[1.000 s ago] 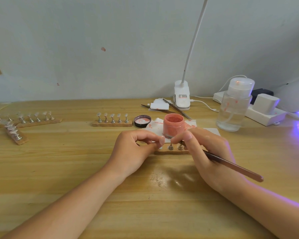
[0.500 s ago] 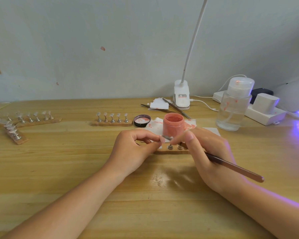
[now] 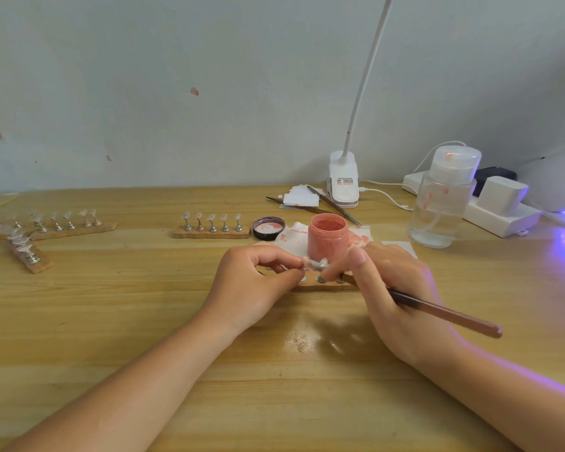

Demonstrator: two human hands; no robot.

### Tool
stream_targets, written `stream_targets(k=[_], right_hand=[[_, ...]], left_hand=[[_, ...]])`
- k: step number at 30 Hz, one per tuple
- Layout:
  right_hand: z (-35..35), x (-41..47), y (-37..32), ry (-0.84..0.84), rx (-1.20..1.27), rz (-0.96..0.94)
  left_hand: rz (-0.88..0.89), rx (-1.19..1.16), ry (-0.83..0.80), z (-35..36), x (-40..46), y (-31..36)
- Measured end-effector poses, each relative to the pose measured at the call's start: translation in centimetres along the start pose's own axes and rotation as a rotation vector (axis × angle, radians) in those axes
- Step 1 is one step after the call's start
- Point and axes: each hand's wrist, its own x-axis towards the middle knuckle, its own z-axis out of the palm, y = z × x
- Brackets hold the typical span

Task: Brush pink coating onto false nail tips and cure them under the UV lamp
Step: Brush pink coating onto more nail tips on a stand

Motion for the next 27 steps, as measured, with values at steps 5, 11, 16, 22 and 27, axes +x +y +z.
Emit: stream_targets(k=[5,11,16,22,27], right_hand=[[0.11,-0.13,0.24,-0.021,0.039,0.036],[0.11,-0.03,0.23,-0.016,0.016,0.029],[0.07,-0.04,0.15,0.023,-0.003,-0.022],[0.13,-0.09,0.30,0.022,0.019,-0.007],[0.21,-0.01,0.37,0.028,-0.011,-0.020]], left_hand=[[-0.008,0.004,0.003,0.07,-0.01,0.02],[-0.010,0.003,0.006,0.05,-0.01,0.07],[-0.004,0.009,-0.003,0.01,-0.03,0.14],[0.008,0.032,-0.018,-0.04,-0.05,0.12],[0.025,0.038,-0.028,-0.09,-0.06,0.11]])
